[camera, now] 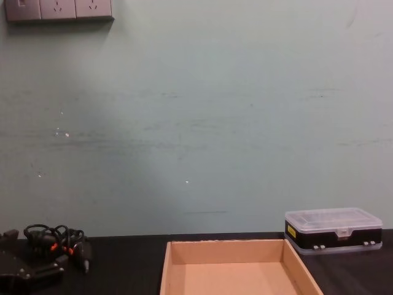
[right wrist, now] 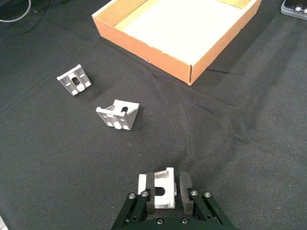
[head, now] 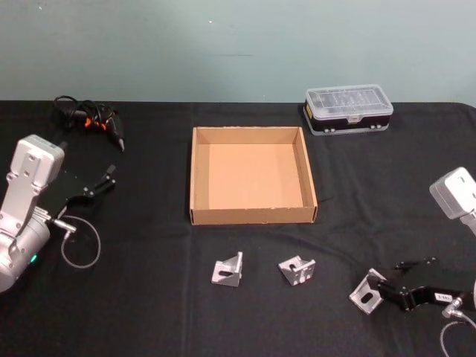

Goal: Use one hand to pick up the angle iron from the table and place it into the box.

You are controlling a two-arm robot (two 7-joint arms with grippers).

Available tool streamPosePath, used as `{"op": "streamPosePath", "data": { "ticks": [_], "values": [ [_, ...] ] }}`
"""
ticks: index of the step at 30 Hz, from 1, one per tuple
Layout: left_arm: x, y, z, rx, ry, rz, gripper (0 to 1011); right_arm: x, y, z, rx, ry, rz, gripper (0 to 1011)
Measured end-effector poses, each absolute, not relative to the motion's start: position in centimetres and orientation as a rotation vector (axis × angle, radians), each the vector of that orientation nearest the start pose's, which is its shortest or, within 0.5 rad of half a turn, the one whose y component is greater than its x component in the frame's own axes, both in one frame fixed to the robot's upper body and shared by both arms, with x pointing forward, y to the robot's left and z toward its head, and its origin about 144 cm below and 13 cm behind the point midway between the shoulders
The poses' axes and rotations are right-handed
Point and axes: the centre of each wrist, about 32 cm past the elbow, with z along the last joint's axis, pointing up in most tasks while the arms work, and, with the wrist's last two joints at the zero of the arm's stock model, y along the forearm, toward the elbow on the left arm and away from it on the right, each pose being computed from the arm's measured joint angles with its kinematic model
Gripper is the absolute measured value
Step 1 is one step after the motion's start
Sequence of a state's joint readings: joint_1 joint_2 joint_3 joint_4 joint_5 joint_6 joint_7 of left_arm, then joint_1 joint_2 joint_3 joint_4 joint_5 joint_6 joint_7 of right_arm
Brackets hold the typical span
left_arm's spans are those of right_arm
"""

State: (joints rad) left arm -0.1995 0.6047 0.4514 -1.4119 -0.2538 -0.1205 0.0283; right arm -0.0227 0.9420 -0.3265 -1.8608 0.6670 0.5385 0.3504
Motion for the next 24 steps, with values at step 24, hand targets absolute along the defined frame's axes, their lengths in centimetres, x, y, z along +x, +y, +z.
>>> {"op": "streamPosePath", "data": {
  "ticks": [24],
  "values": [
    [48.9,31.0,114.0,0.304,-0.285,1.248,1000,42.4,-33.4,123.5,-0.594,0.244,-0.813,58]
  ]
}}
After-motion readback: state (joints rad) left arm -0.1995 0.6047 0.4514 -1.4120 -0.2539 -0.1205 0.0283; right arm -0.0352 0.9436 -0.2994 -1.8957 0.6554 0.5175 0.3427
